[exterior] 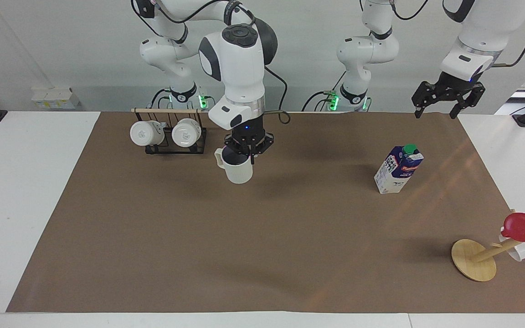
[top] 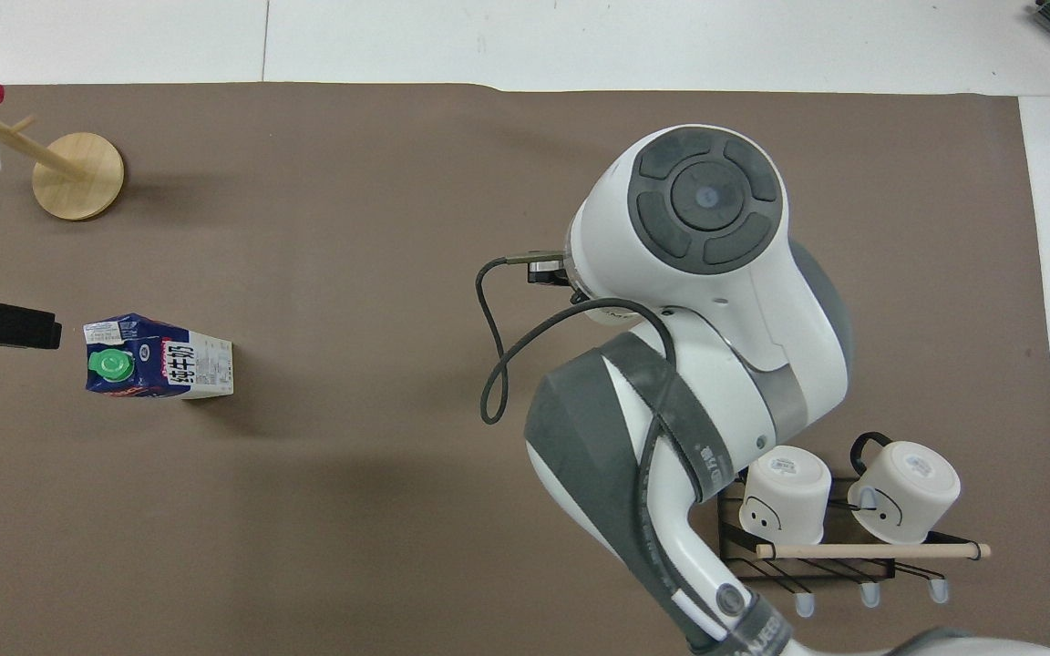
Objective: Place cup and milk on table
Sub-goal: 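Lift the white mug with the right gripper toward the table center, then lower the white mug onto the table center with the right gripper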
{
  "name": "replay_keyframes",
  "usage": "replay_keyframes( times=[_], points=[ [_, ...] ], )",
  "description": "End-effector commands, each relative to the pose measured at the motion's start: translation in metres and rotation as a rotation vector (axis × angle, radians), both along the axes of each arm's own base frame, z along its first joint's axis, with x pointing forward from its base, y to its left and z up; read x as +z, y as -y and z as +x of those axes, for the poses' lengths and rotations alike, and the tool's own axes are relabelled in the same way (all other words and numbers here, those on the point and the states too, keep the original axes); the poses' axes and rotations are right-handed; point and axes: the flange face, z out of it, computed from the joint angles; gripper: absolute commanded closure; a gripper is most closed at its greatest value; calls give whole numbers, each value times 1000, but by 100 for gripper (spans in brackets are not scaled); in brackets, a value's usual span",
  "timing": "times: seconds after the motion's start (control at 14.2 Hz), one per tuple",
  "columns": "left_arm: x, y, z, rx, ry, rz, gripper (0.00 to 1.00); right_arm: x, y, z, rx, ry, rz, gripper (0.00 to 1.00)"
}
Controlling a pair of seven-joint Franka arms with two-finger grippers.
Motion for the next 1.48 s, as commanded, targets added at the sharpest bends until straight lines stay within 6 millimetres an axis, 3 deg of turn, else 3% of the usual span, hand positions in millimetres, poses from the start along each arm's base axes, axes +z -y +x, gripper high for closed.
replay_keyframes(
  times=[0.0,0.28,0.49,0.63,0.84,1.06,1.41],
  points=[
    [7,0,-3,-1,-5,22,0,7,-17,1,9,-3,-4,100],
    [7,0,-3,-1,-5,22,0,-17,-76,1,28,-9,2,100],
    [7,0,-3,-1,-5,22,0,-37,-115,-14,85,-21,-4,100],
    [7,0,-3,-1,-5,22,0,-64,-144,-27,129,-41,-26,100],
    [7,0,-3,-1,-5,22,0,-82,-179,-51,190,-44,-56,100],
    [7,0,-3,-1,-5,22,0,-105,-197,-54,206,-36,-21,100],
    [7,0,-3,-1,-5,22,0,-126,-205,-53,218,-24,-18,100]
  ],
)
